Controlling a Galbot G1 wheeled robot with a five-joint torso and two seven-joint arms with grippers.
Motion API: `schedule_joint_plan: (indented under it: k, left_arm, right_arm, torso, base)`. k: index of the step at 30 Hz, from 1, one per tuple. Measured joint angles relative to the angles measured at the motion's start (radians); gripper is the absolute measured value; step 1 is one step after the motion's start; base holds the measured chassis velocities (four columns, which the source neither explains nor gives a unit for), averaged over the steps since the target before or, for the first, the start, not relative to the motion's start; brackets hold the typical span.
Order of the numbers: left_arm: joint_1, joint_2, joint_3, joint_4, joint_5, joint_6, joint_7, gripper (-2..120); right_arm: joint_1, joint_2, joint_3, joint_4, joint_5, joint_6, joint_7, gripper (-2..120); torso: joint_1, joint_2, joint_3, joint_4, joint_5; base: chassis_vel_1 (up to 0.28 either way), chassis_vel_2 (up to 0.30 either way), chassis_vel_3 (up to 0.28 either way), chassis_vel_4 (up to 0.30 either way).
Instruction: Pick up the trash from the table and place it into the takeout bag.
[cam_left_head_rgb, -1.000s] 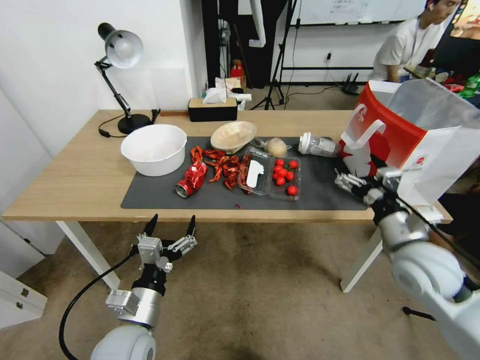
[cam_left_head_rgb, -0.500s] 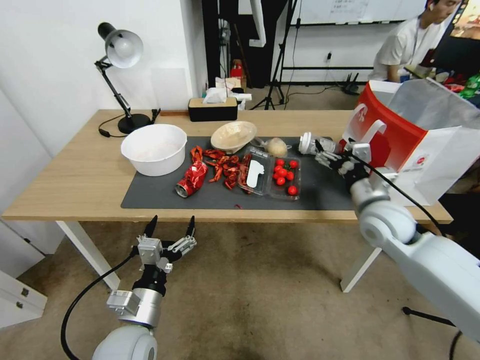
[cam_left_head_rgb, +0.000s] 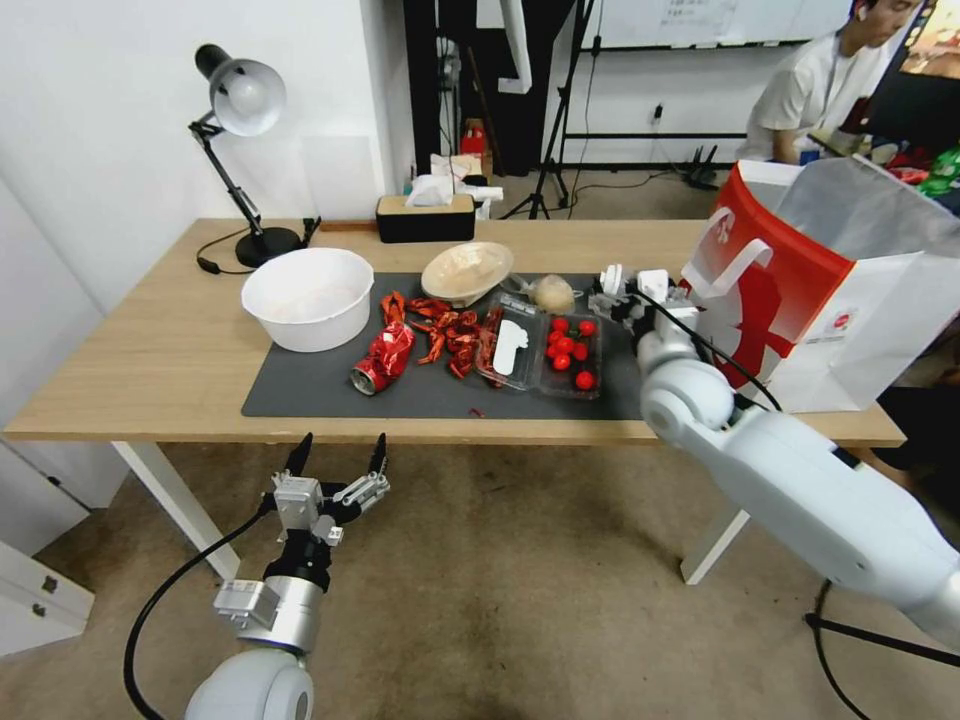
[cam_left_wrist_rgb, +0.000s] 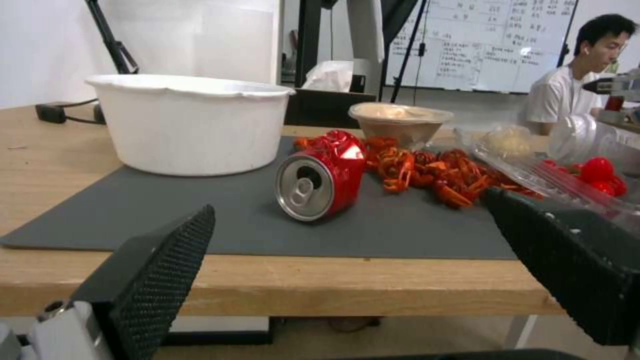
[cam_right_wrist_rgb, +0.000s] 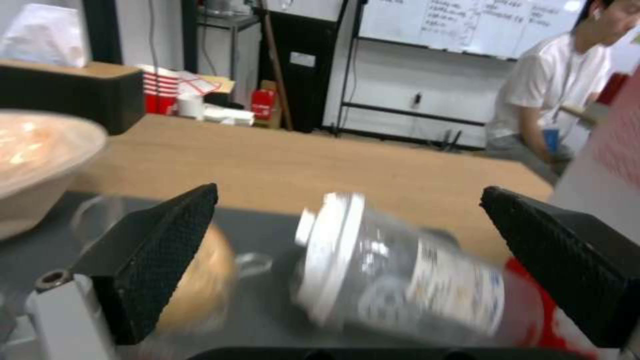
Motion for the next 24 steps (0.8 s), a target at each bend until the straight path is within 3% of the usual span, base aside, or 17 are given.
schedule_joint_plan:
  k: [10, 24]
  left_arm:
    - [0.001, 0.009, -0.015, 0.005, -0.018, -0.011, -0.004, 100]
    - [-0.004, 0.01, -0.014, 0.013, -0.02, -0.013, -0.005, 100]
  right_arm:
    - [0.116, 0.057, -0.109, -0.128, 0.022, -0.04, 0.024, 100]
    - [0.159, 0.108, -0.162, -0.228, 0.029, -0.073, 0.045, 100]
  torso:
    - [0.0, 0.0, 0.0, -0.0001, 0.0]
    - [0.0, 0.0, 0.0, -0.0003, 0.0003]
  base:
    - [0.0, 0.0, 0.0, 0.0]
    - [0.0, 0.0, 0.0, 0.0]
